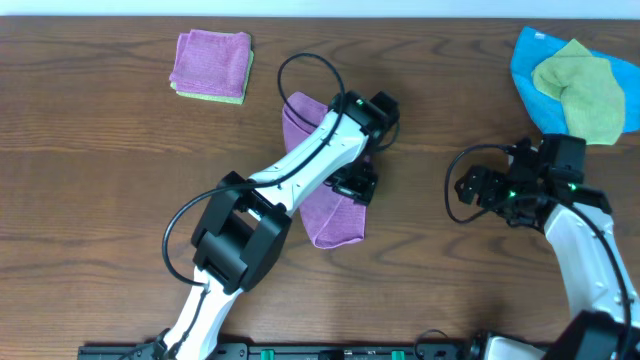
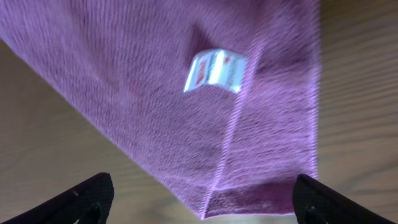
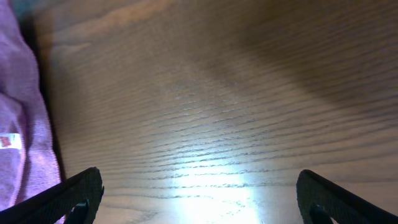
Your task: Fold the cloth
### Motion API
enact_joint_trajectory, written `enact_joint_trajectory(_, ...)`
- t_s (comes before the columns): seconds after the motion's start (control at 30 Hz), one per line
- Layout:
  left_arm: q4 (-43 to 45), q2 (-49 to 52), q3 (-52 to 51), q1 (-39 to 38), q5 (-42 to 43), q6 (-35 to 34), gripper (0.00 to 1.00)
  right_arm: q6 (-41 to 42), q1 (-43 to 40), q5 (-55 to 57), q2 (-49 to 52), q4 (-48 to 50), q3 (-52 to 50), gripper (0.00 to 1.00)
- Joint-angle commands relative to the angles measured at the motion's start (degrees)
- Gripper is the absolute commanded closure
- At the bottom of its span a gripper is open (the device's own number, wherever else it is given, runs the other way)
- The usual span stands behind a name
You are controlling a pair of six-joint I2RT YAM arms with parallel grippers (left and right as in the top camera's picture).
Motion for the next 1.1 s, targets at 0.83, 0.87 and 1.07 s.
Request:
enact_joint_trajectory(0.83, 14.19, 6.47, 5.27, -0.48, -16.65, 11.06, 0.10, -1.05, -0.33, 0.04, 0.59, 5.66, -0.33, 0.01)
enact_joint_trajectory(0.87, 14.19, 6.47, 5.14, -0.48, -16.65, 11.02, 0.09, -1.05, -0.33, 0.04, 0.59, 5.90, -0.33, 0.01)
enact_joint_trajectory(1.07, 11.91, 6.49, 3.69, -0.50, -17.33, 8.87, 0.06, -1.05, -0.33, 0.57, 0.59, 6.38, -0.33, 0.01)
